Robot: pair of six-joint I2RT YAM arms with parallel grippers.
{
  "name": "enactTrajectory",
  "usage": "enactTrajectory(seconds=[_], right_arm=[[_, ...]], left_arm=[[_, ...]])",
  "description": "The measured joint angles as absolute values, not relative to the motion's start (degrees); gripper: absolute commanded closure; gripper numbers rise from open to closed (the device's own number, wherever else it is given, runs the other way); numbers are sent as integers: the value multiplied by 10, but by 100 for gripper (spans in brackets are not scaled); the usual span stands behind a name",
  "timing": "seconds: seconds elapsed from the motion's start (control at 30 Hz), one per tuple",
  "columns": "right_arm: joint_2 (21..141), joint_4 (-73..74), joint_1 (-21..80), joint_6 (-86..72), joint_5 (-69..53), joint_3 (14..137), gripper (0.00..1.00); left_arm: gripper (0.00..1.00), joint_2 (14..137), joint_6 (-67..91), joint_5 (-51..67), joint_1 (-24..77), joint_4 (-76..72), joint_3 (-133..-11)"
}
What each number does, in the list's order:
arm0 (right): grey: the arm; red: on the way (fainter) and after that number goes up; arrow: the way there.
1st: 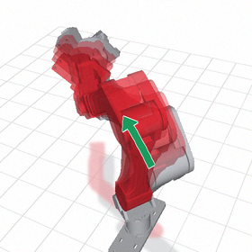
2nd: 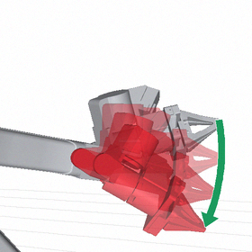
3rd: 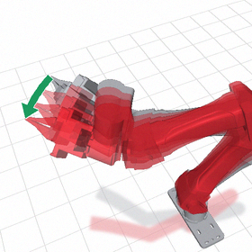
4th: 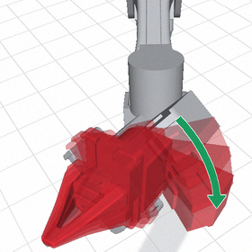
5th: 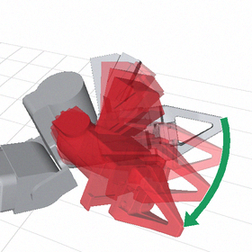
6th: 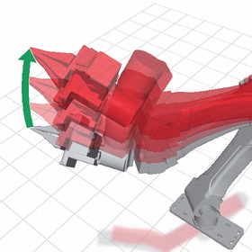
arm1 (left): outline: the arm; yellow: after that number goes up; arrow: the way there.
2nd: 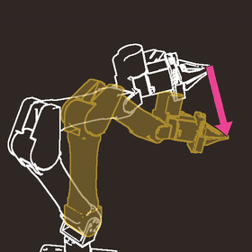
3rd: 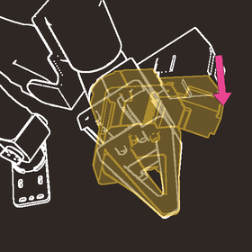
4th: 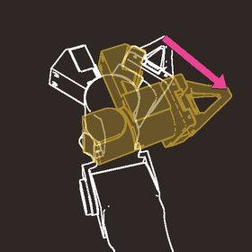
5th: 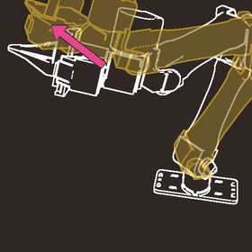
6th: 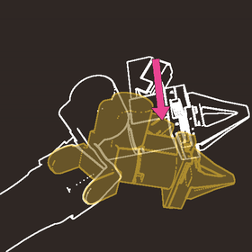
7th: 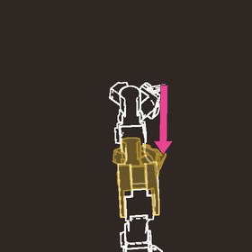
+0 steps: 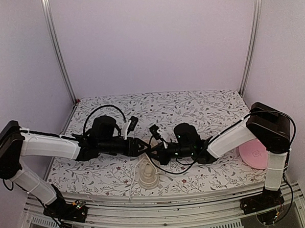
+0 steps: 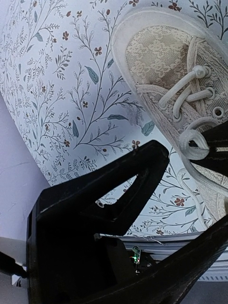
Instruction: Tie the shoes
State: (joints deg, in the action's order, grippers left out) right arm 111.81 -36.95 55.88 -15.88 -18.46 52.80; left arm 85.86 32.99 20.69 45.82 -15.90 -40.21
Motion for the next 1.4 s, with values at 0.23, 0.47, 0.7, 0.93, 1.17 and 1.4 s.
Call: enactTrajectory(seconds=[0.23, 0.47, 0.7, 0.93, 1.17, 1.4], right_arm=[[1118, -369, 560, -155, -185, 528, 98], [1118, -369, 562, -154, -185, 528, 98], [1118, -368, 565, -152, -185, 528, 98], [1115, -368, 566, -151, -176, 527, 47], [1013, -342, 563, -142, -150, 475, 25], [915, -305, 566, -150, -160, 399, 27]], left_arm=[[62, 879, 334, 201, 458, -168, -409], [71, 893, 336, 202, 457, -168, -413], [89, 910, 342, 204, 456, -174, -421], [100, 912, 342, 200, 456, -178, -422], [100, 904, 344, 190, 456, -182, -404], [100, 899, 348, 189, 456, -186, -395]])
